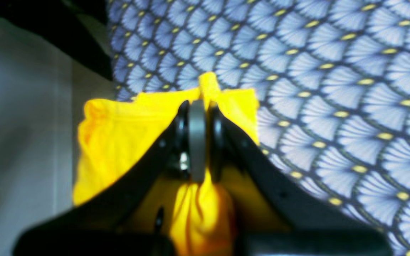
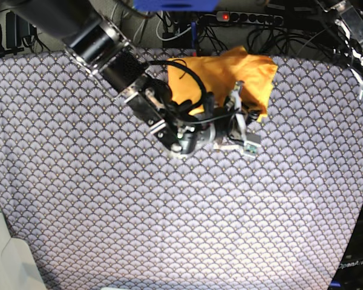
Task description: Fold the T-shirt properly
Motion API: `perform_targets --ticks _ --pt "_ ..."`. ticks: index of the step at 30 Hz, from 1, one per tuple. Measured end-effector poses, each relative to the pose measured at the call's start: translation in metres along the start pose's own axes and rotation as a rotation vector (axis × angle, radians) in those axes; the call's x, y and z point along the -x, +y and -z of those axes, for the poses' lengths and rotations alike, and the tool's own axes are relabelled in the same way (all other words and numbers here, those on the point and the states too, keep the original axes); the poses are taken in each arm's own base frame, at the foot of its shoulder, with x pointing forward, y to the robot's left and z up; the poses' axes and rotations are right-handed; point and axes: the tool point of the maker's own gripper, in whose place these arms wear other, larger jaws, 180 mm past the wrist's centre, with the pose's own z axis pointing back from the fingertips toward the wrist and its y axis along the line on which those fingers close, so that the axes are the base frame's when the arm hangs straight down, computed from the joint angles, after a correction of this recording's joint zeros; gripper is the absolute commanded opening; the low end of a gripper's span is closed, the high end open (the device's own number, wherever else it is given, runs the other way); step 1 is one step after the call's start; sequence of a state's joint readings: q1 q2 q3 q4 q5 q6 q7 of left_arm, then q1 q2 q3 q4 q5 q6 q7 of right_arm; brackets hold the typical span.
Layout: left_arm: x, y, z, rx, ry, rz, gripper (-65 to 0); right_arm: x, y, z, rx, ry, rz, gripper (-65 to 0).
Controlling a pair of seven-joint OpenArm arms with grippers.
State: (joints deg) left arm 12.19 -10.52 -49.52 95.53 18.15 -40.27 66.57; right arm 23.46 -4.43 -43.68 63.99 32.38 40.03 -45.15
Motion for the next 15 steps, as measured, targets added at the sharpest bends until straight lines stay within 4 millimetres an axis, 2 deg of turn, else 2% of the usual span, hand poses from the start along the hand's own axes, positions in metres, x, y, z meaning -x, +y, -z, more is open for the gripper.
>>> perform_targets --ticks 5,15 --pt "0.0019 0.0003 0.0002 -0.001 0.003 -0.002 -65.0 0.0026 -0.0080 0.0002 0.007 0.003 0.023 -65.0" --pt "0.0030 0.0001 0.0004 0.000 0.005 -0.001 -65.0 -0.0016 -0.0089 0.0007 0.009 -0.019 0.023 -64.6"
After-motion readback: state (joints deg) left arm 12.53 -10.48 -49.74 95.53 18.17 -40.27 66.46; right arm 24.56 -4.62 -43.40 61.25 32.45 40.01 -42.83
